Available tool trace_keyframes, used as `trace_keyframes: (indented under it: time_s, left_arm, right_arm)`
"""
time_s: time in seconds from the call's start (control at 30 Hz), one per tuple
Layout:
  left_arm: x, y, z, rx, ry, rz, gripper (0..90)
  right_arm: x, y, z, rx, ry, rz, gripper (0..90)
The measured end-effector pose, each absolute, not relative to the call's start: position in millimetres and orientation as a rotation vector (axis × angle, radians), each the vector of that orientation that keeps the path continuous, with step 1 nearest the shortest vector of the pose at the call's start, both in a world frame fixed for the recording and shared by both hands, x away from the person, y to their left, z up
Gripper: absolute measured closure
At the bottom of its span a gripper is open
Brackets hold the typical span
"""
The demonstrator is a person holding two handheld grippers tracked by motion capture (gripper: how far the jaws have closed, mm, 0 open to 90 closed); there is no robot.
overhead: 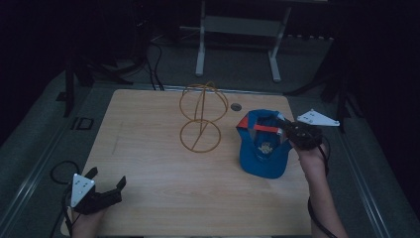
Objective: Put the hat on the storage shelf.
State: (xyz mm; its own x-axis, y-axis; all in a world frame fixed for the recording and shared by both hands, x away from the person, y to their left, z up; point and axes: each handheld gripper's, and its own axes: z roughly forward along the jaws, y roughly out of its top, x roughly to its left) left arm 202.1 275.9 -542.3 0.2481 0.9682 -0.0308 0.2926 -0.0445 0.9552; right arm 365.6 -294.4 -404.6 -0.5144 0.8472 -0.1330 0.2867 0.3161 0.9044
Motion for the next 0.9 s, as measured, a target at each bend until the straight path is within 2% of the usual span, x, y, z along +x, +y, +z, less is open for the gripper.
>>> trace_keyframes:
  time_s: [0.2,0.8,0.9]
  left_arm:
    - [205.8,261.0,-522.6,1.587,1.169,0.759,0.5]
    - [219.1,211.6,-451.6,1.665,0.973,0.702,0.5]
    - [222.6,195.4,-439.3,1.665,0.933,0.647,0.5]
  right_arm:
    - [351.8,-296.4,-388.5,0.957,1.958,1.208,86.9]
    - [317.4,-289.6,-374.0,0.882,1.967,1.277,86.9]
    - [307.7,-283.8,-369.0,0.851,1.979,1.309,86.9]
